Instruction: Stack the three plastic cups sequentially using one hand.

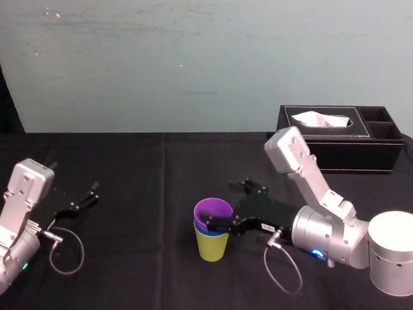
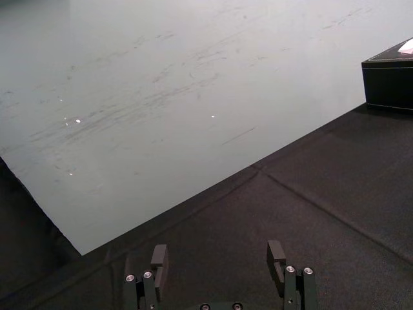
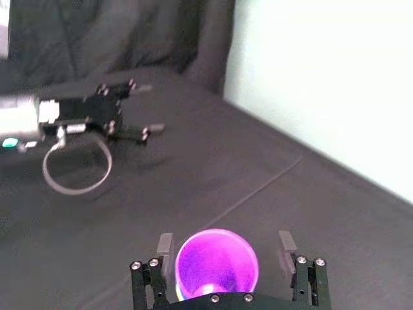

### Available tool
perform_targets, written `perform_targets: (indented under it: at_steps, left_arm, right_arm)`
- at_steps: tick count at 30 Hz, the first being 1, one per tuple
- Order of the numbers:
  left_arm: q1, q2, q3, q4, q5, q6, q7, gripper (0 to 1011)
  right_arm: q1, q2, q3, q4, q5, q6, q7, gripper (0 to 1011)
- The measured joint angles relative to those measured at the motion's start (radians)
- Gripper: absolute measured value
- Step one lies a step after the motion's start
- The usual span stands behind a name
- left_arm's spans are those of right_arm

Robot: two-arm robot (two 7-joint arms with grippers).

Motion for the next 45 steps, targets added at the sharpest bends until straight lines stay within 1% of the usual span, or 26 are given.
perform_targets:
  at_steps: [4, 6, 9, 10, 13, 14, 17, 23, 27, 32, 45]
  left_arm:
    - [0.000, 0.000, 0.000, 0.000, 0.000, 0.000, 0.000, 1000]
    - [0.000, 0.000, 0.000, 0.000, 0.000, 0.000, 0.000, 1000]
    - [0.000, 0.000, 0.000, 0.000, 0.000, 0.000, 0.000, 1000]
    - [0.000, 0.000, 0.000, 0.000, 0.000, 0.000, 0.000, 1000]
    - [0.000, 0.000, 0.000, 0.000, 0.000, 0.000, 0.000, 1000]
    - [0.000, 0.000, 0.000, 0.000, 0.000, 0.000, 0.000, 1000]
    - [0.000, 0.000, 0.000, 0.000, 0.000, 0.000, 0.000, 1000]
    - [0.000, 0.000, 0.000, 0.000, 0.000, 0.000, 0.000, 1000]
    - [0.000, 0.000, 0.000, 0.000, 0.000, 0.000, 0.000, 1000]
    - [0.000, 0.000, 0.000, 0.000, 0.000, 0.000, 0.000, 1000]
    - [0.000, 0.000, 0.000, 0.000, 0.000, 0.000, 0.000, 1000]
  right_arm:
    - [-0.027, -0.013, 0.030, -0.010, -0.011, -0.047, -0.040, 1004]
    - [-0.057, -0.033, 0.064, -0.012, -0.020, -0.088, -0.088, 1004]
    - [-0.082, -0.049, 0.091, -0.011, -0.029, -0.116, -0.131, 1004]
    - [-0.098, -0.060, 0.109, -0.008, -0.037, -0.132, -0.161, 1004]
    - [-0.118, -0.076, 0.130, -0.001, -0.047, -0.145, -0.200, 1004]
    - [-0.130, -0.088, 0.145, 0.007, -0.053, -0.147, -0.228, 1004]
    - [-0.145, -0.110, 0.166, 0.028, -0.066, -0.138, -0.274, 1004]
    - [-0.155, -0.138, 0.181, 0.074, -0.097, -0.099, -0.324, 1004]
    - [-0.162, -0.152, 0.181, 0.098, -0.126, -0.086, -0.352, 1004]
    - [-0.168, -0.164, 0.180, 0.114, -0.152, -0.078, -0.366, 1004]
    - [-0.168, -0.163, 0.180, 0.112, -0.149, -0.079, -0.366, 1004]
